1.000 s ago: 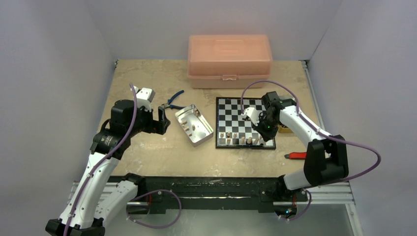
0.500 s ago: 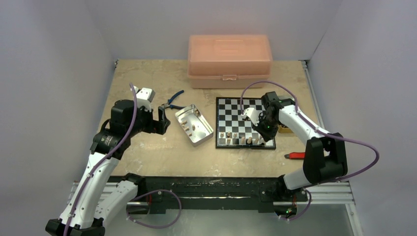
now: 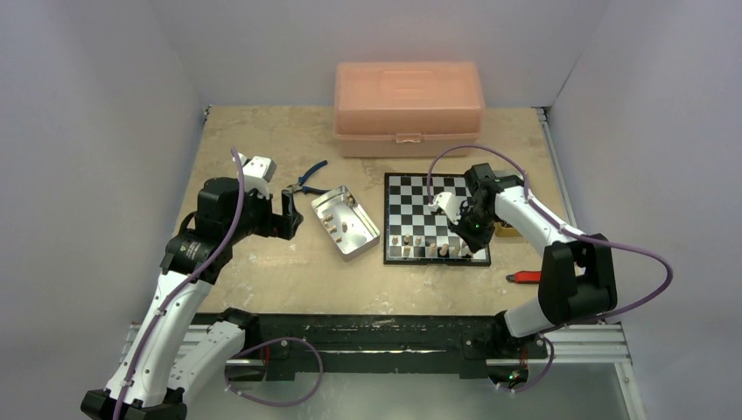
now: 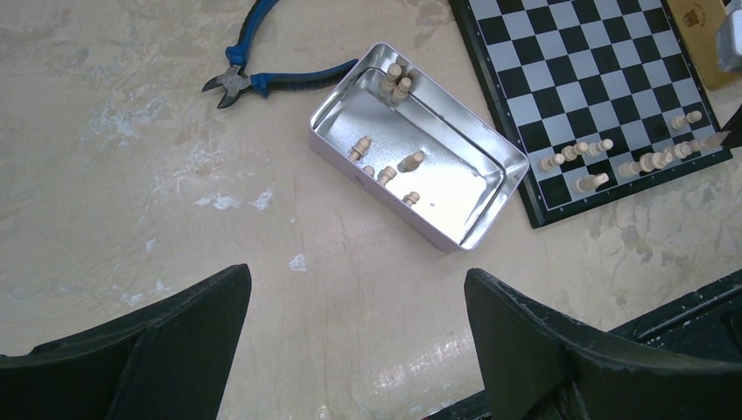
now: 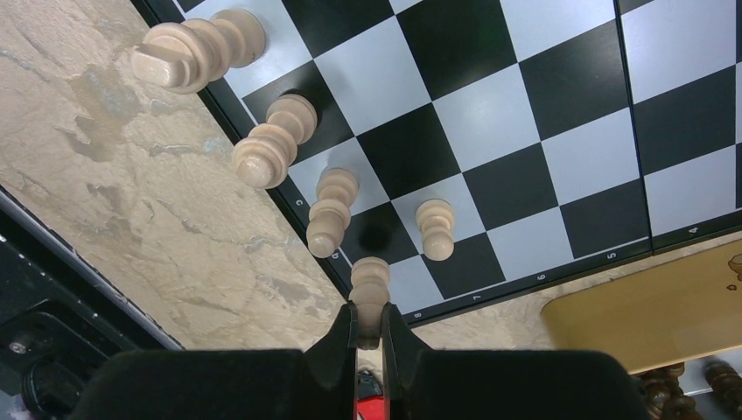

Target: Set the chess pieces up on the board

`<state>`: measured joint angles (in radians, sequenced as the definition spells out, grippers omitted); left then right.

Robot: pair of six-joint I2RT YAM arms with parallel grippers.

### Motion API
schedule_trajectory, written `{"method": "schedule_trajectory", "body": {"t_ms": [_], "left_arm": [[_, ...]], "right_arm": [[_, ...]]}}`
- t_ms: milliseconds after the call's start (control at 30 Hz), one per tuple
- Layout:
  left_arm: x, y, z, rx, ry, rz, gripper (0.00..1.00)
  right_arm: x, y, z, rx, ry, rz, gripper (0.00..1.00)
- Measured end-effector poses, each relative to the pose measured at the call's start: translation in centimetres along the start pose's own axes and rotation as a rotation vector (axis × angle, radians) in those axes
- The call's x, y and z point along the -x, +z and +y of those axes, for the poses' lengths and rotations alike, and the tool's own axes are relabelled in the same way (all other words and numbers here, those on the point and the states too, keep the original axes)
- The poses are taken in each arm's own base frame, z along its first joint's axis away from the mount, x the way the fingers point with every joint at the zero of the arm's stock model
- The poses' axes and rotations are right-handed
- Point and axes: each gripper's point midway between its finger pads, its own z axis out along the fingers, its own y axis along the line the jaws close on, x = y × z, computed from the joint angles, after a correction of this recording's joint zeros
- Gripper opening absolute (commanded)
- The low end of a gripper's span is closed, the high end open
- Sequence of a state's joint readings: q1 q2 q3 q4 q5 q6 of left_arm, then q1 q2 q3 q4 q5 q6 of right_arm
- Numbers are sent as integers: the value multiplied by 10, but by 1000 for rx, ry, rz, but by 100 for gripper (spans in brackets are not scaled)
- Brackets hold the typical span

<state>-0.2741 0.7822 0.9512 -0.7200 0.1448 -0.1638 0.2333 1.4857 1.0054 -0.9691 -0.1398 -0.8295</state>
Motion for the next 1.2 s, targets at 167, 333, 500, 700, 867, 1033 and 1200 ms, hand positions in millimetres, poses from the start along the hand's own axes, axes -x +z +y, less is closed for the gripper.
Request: {"method": "schedule_trajectory", "body": {"t_ms": [167, 333, 500, 700, 867, 1033, 1200], "left_arm": [[0, 0, 0, 0, 0, 0, 92], [0, 0, 0, 0, 0, 0, 92], [0, 0, 0, 0, 0, 0, 92], [0, 0, 0, 0, 0, 0, 92], [0, 0, 0, 0, 0, 0, 92], [0, 0, 0, 0, 0, 0, 92], [0, 0, 0, 0, 0, 0, 92]], "right_arm": [[1, 1, -1, -3, 0, -3, 10], [2, 1, -2, -6, -1, -6, 10], [2, 4, -2, 0, 1, 0, 11], [2, 4, -3, 0, 2, -1, 11], [2, 4, -2, 1, 2, -4, 11], [4, 5, -1, 3, 2, -5, 12], [6, 7, 2, 10, -6, -2, 14]]}}
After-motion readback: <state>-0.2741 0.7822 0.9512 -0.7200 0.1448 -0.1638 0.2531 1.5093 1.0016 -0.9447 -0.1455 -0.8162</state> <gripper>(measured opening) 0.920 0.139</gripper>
